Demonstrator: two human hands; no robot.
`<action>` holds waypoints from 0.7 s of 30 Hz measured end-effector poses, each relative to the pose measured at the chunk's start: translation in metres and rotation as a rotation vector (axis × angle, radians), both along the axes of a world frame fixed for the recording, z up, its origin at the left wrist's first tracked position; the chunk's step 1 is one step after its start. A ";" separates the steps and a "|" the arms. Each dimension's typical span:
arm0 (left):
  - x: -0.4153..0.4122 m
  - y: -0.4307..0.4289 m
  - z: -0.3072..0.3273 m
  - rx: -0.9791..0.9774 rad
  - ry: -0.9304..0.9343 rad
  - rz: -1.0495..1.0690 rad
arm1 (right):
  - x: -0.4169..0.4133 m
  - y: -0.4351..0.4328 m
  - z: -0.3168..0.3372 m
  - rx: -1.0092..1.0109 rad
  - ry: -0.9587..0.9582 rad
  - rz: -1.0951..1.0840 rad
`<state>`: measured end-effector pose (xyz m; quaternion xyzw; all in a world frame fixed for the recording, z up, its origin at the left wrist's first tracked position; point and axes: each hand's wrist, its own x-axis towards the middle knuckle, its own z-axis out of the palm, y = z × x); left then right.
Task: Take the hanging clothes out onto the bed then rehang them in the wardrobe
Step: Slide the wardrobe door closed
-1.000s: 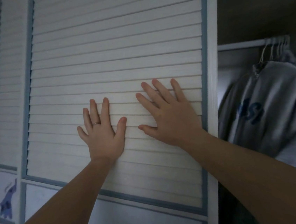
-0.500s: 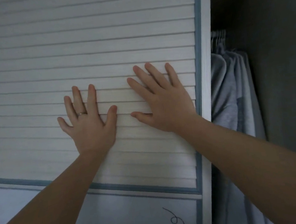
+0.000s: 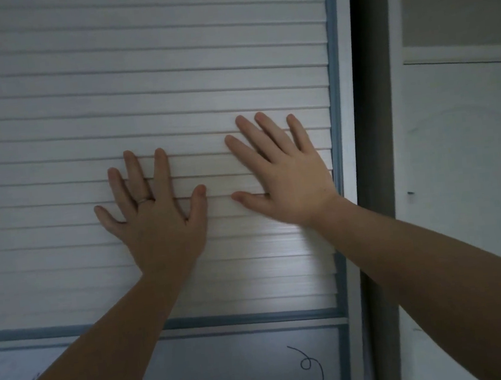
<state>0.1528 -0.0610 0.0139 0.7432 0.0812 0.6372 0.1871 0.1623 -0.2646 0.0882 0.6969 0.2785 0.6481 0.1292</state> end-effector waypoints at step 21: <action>0.004 -0.039 -0.001 -0.010 -0.002 -0.010 | 0.003 -0.036 -0.003 0.006 0.075 -0.031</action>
